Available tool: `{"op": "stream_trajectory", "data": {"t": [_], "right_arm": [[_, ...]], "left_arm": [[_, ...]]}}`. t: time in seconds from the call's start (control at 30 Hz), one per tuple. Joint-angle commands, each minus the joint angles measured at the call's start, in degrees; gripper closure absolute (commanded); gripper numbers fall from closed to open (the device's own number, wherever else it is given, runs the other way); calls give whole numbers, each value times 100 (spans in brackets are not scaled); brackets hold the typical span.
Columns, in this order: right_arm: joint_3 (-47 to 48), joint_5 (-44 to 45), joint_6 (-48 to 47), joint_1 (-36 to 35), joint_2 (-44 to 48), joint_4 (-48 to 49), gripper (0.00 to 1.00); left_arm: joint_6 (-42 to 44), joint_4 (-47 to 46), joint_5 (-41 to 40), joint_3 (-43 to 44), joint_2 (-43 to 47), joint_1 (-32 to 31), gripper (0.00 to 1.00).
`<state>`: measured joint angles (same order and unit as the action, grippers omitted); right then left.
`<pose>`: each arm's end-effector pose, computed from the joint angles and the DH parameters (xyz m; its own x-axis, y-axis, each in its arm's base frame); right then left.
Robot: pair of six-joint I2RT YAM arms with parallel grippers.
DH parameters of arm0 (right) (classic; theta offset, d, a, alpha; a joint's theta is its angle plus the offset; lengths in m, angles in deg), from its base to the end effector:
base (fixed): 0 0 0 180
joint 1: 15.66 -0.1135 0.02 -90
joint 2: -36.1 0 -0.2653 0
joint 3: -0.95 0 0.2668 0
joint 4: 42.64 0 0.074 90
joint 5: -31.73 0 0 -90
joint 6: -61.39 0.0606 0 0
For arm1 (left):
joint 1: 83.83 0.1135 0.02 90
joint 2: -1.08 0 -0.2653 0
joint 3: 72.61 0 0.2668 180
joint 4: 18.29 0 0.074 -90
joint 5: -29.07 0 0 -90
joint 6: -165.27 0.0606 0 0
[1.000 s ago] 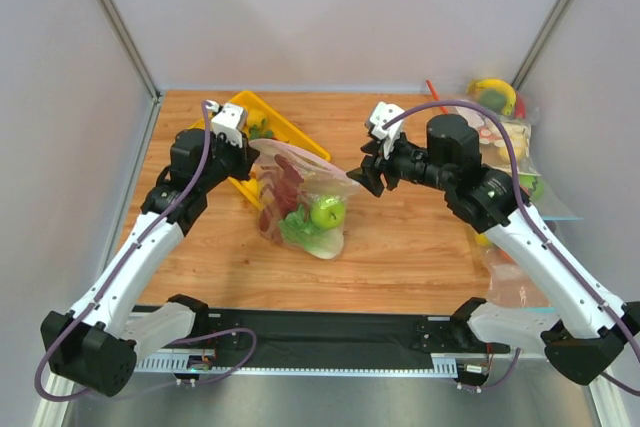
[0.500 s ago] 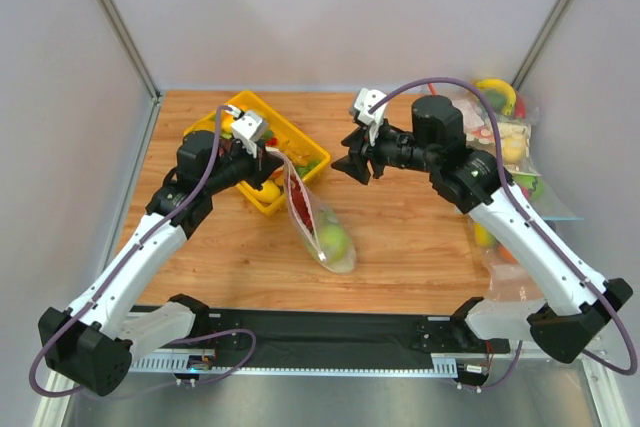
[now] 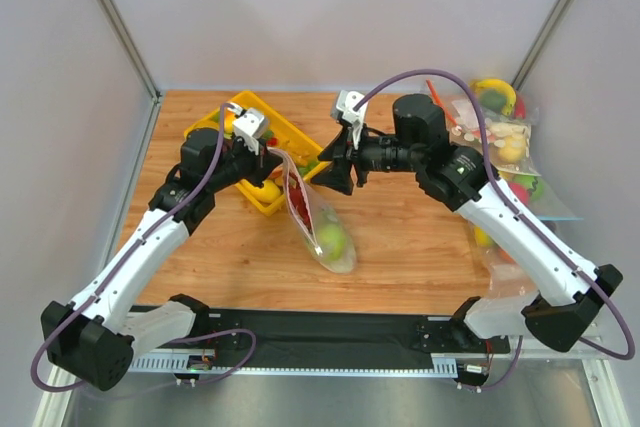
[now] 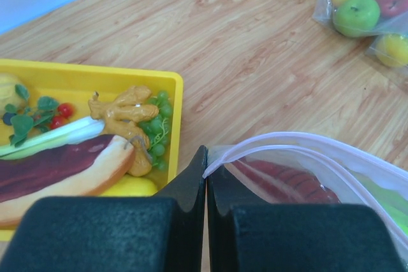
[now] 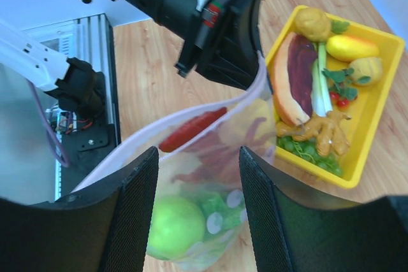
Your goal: Open the zip-top bag and remove the fake food
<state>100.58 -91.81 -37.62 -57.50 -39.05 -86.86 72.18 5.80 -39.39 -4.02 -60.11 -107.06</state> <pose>0.2101 0.2331 0.4384 -0.1008 -0.2654 -0.9588 -0.9712 0.2354 0.0369 0.2500 -0.1315 0.3429 -0.3007 0.0745 -0.9508 0.6748 0.7211 -0.1569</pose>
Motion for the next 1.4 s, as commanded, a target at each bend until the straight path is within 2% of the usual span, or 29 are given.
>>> {"op": "stream_trajectory", "data": {"t": [0.0, 0.17, 0.5, 0.8, 1.07, 1.2, 1.37], "right_arm": [[397, -4, 251, -253, -218, -199, 45], [583, 251, 225, -544, -552, -428, 46], [1022, 848, 269, -632, -1089, -929, 50], [1593, 972, 198, -755, -1598, -1596, 62], [1972, 1130, 225, -790, -2029, -2124, 79], [2051, 1227, 260, -808, -2117, -2186, 100], [1832, 1218, 409, -790, -2021, -1906, 100]], "left_arm": [[116, 24, -150, 276, -69, -33, 100], [142, 121, -334, 294, -51, -77, 100], [169, 192, -405, 312, 19, -130, 100], [195, 218, -422, 338, 81, -191, 100], [204, 253, -546, 329, 168, -226, 100], [186, 262, -607, 321, 177, -227, 100], [134, 262, -686, 347, 134, -235, 100]]}}
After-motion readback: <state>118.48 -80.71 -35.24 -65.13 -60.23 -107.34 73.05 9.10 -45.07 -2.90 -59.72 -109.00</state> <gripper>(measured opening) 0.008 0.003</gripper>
